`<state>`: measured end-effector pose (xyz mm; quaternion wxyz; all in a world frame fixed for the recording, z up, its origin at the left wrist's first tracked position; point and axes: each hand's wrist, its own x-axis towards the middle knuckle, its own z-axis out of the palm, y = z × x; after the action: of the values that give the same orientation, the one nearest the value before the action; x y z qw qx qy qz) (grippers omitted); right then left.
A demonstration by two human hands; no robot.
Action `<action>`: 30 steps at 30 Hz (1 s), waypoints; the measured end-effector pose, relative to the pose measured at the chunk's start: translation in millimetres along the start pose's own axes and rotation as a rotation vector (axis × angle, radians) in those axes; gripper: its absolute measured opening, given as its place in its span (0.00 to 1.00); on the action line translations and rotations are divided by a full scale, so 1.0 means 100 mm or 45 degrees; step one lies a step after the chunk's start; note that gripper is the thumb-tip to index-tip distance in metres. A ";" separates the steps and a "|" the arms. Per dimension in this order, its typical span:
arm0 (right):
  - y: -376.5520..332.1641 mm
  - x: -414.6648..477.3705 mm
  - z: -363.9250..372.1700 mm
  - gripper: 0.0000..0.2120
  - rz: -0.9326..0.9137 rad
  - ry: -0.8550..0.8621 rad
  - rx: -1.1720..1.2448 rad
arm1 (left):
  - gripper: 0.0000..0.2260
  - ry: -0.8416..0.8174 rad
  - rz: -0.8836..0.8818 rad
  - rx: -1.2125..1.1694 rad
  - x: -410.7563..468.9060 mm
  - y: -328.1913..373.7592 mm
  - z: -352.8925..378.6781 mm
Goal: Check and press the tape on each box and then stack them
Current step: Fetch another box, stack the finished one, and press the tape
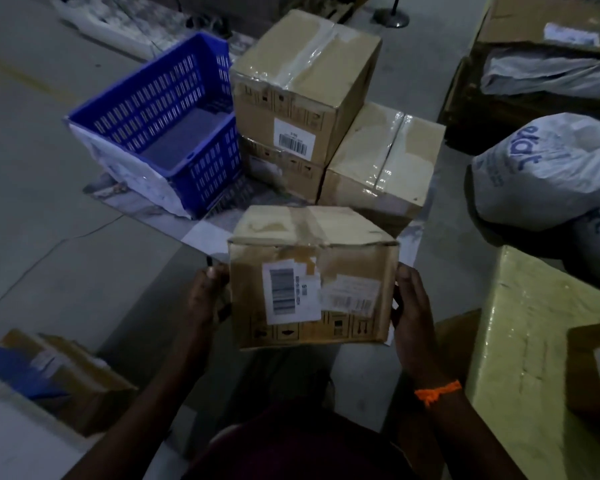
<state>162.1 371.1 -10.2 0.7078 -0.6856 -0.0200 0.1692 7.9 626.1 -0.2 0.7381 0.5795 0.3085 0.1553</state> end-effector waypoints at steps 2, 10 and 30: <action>0.08 -0.01 -0.06 0.26 0.117 -0.020 0.004 | 0.34 -0.015 -0.158 -0.028 0.00 -0.10 -0.02; 0.44 0.14 -0.12 0.19 0.365 -0.159 -0.270 | 0.14 -0.145 -0.384 0.235 0.29 -0.42 0.14; -0.12 0.58 0.15 0.34 -0.234 0.182 -0.257 | 0.14 -0.013 -0.080 -0.120 0.65 0.11 0.33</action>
<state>214.9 401.0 -9.8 0.6473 -0.7589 -0.0492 0.0518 79.8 642.5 -3.3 0.7707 0.5350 0.3151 0.1433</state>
